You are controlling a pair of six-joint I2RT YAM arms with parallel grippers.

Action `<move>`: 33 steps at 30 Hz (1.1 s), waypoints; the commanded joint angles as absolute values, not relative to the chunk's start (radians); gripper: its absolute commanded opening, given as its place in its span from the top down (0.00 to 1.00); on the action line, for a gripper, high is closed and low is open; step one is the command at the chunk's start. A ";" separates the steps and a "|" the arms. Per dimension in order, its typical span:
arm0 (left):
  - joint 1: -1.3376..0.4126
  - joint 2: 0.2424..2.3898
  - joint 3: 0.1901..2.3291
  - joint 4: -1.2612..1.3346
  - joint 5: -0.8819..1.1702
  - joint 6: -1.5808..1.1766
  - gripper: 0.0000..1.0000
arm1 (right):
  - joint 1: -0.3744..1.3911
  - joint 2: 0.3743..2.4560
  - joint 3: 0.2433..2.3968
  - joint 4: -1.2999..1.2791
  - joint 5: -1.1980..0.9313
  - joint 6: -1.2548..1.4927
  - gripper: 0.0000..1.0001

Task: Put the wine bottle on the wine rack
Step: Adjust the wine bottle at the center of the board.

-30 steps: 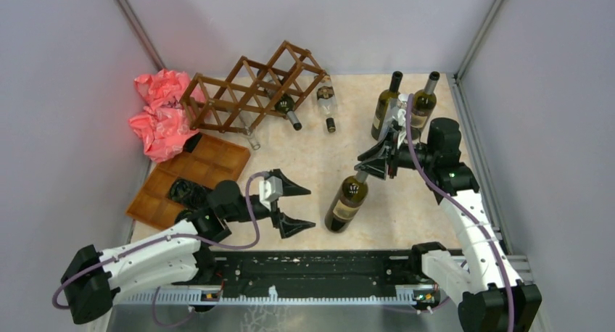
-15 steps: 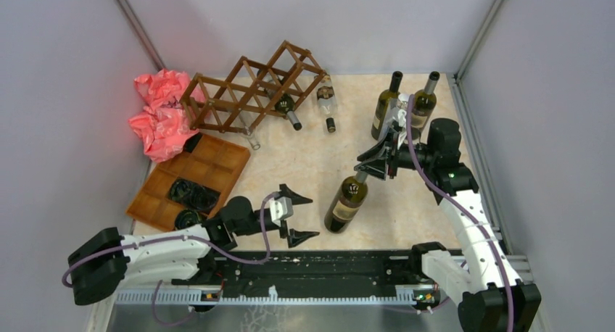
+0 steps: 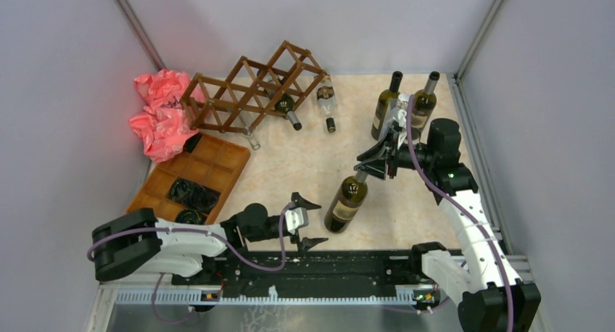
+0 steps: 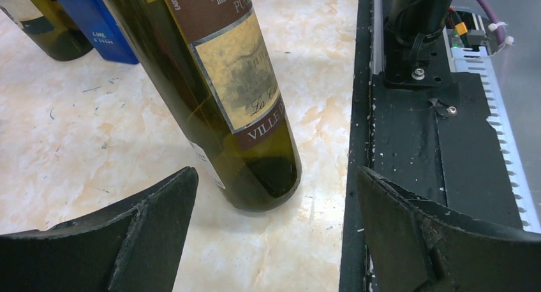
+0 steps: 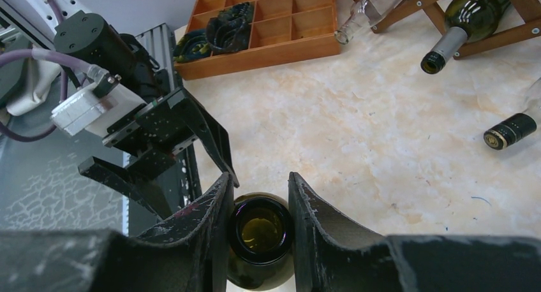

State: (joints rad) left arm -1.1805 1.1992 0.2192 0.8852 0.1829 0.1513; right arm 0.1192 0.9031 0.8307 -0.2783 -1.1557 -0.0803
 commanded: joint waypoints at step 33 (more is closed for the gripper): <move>-1.259 1.651 0.347 1.342 -0.075 -0.095 0.01 | 0.114 0.906 0.810 -0.225 -1.190 -0.072 1.00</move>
